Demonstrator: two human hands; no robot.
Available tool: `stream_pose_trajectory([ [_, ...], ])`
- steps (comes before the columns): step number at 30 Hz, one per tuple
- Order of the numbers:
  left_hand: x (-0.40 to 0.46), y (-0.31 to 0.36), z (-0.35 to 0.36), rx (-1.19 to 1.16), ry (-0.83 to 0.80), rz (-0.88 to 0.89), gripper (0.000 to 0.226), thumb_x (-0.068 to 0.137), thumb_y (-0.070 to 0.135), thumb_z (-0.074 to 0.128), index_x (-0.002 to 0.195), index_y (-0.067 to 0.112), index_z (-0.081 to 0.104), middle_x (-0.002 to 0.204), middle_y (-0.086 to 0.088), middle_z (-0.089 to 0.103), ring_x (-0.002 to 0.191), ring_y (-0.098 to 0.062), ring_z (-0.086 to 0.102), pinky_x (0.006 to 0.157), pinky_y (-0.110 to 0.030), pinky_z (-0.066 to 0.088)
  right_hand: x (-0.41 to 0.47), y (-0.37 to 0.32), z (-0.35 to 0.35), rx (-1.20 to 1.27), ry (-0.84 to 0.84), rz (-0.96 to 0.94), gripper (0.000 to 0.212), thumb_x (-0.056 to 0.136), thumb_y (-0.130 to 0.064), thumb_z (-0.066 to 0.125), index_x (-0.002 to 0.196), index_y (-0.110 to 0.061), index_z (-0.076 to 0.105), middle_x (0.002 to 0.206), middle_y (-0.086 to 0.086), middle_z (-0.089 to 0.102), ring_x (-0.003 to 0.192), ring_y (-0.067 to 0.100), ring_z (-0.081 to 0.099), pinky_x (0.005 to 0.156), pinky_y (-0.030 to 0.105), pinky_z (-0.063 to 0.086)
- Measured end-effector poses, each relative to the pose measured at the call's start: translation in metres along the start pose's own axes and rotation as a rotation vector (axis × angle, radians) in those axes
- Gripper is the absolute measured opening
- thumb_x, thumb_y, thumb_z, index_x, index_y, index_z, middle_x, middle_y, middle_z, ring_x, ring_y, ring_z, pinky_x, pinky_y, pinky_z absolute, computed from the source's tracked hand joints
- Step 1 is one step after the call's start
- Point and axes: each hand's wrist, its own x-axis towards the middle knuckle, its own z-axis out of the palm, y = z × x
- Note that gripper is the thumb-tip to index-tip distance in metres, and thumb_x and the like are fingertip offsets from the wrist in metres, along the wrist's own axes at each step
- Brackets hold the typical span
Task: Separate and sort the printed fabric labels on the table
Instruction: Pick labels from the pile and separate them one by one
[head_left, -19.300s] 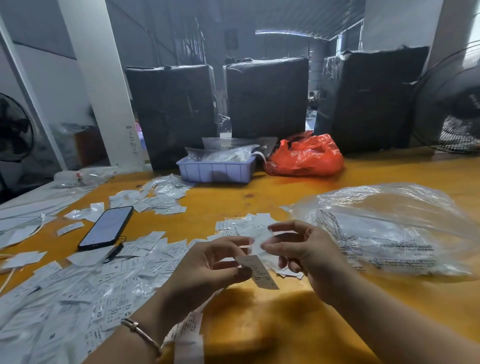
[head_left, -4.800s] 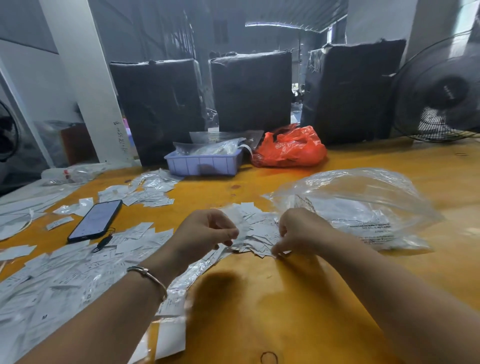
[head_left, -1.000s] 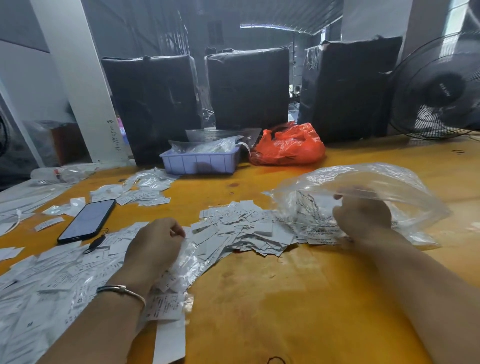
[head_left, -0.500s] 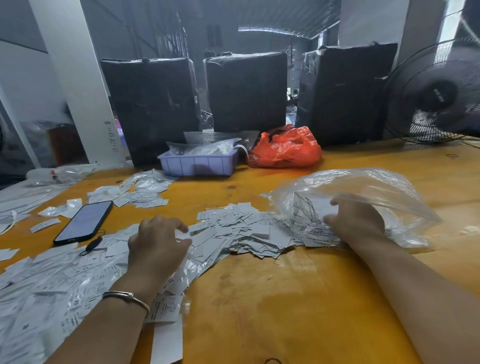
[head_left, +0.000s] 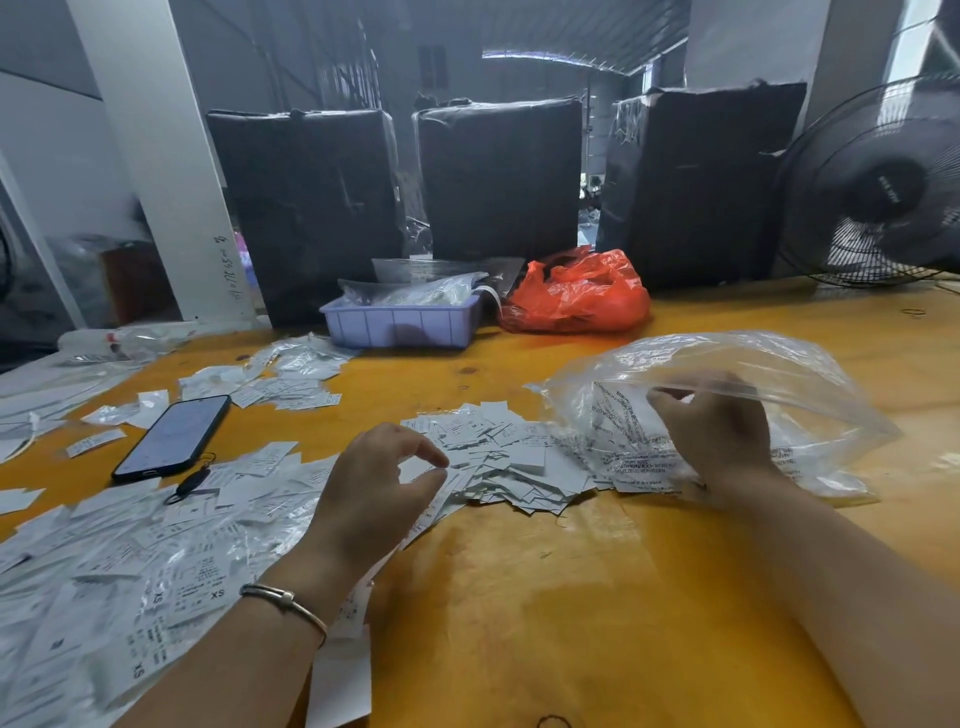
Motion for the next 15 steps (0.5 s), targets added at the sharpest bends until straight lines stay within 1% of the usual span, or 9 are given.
stream_pose_trajectory([
  [1, 0.000, 0.000, 0.001, -0.007, -0.001, 0.008, 0.006, 0.085, 0.021, 0.072, 0.087, 0.027, 0.071, 0.104, 0.011, 0.063, 0.106, -0.011, 0.057, 0.089, -0.036, 0.052, -0.002, -0.006, -0.002, 0.115, -0.051, 0.018, 0.021, 0.085, -0.016, 0.061, 0.069, -0.005, 0.068, 0.073, 0.011, 0.069, 0.066, 0.026, 0.059, 0.061, 0.033, 0.049],
  [2, -0.001, 0.000, 0.001, -0.032, -0.007, 0.012, 0.007, 0.085, 0.023, 0.072, 0.088, 0.028, 0.070, 0.104, 0.013, 0.063, 0.106, -0.008, 0.057, 0.087, -0.031, 0.052, -0.005, -0.014, -0.005, 0.268, -0.157, 0.073, 0.020, 0.085, -0.012, 0.061, 0.068, -0.004, 0.067, 0.066, 0.011, 0.068, 0.055, 0.021, 0.055, 0.053, 0.029, 0.046],
  [4, -0.001, 0.002, 0.002, -0.134, -0.056, 0.002, 0.013, 0.083, 0.033, 0.073, 0.096, 0.032, 0.069, 0.107, 0.020, 0.061, 0.106, 0.000, 0.056, 0.080, -0.019, 0.049, -0.014, -0.031, -0.008, 0.575, -0.476, 0.209, 0.013, 0.085, -0.003, 0.060, 0.074, 0.002, 0.066, 0.061, 0.014, 0.065, 0.044, 0.016, 0.044, 0.040, 0.021, 0.036],
  [5, -0.002, 0.004, 0.002, -0.192, -0.103, -0.011, 0.025, 0.080, 0.042, 0.073, 0.103, 0.034, 0.068, 0.110, 0.022, 0.062, 0.106, 0.004, 0.057, 0.077, -0.014, 0.047, -0.019, -0.038, -0.009, 0.647, -0.638, 0.225, 0.010, 0.085, 0.000, 0.060, 0.077, 0.003, 0.066, 0.062, 0.017, 0.065, 0.043, 0.016, 0.042, 0.038, 0.020, 0.032],
  [6, -0.001, 0.006, 0.001, -0.256, -0.161, -0.028, 0.039, 0.076, 0.051, 0.071, 0.111, 0.035, 0.065, 0.112, 0.023, 0.062, 0.105, 0.007, 0.058, 0.075, -0.011, 0.046, -0.023, -0.043, -0.008, 0.666, -0.776, 0.192, 0.008, 0.085, 0.001, 0.061, 0.079, 0.003, 0.067, 0.063, 0.019, 0.064, 0.042, 0.016, 0.042, 0.038, 0.020, 0.030],
  [8, -0.002, 0.012, 0.002, -0.403, -0.285, -0.066, 0.062, 0.069, 0.054, 0.073, 0.126, 0.035, 0.058, 0.117, 0.017, 0.065, 0.105, 0.005, 0.062, 0.080, -0.016, 0.051, -0.034, -0.051, -0.006, 0.651, -0.951, 0.062, 0.007, 0.086, -0.002, 0.063, 0.086, 0.002, 0.068, 0.069, 0.020, 0.066, 0.047, 0.016, 0.047, 0.043, 0.022, 0.034],
  [10, -0.003, 0.016, 0.003, -0.538, -0.381, -0.102, 0.066, 0.070, 0.039, 0.079, 0.130, 0.031, 0.053, 0.113, 0.006, 0.070, 0.101, -0.004, 0.067, 0.080, -0.023, 0.054, -0.046, -0.057, -0.002, 0.629, -0.996, -0.063, 0.011, 0.087, -0.008, 0.064, 0.092, 0.001, 0.069, 0.073, 0.018, 0.069, 0.054, 0.019, 0.052, 0.049, 0.024, 0.038],
  [13, -0.005, 0.018, 0.005, -0.635, -0.420, -0.117, 0.050, 0.077, 0.009, 0.077, 0.123, 0.016, 0.059, 0.092, -0.007, 0.074, 0.082, -0.013, 0.069, 0.074, -0.023, 0.054, -0.054, -0.059, 0.005, 0.679, -0.914, -0.128, 0.012, 0.087, -0.007, 0.065, 0.093, 0.002, 0.070, 0.071, 0.017, 0.069, 0.056, 0.020, 0.054, 0.050, 0.024, 0.041],
  [15, -0.005, 0.019, 0.005, -0.644, -0.394, -0.123, 0.036, 0.079, -0.001, 0.074, 0.113, 0.007, 0.066, 0.078, -0.007, 0.070, 0.072, -0.011, 0.064, 0.069, -0.019, 0.052, -0.054, -0.057, 0.010, 0.710, -0.841, -0.116, 0.010, 0.086, -0.005, 0.066, 0.092, 0.001, 0.070, 0.069, 0.014, 0.069, 0.054, 0.018, 0.054, 0.050, 0.024, 0.040],
])
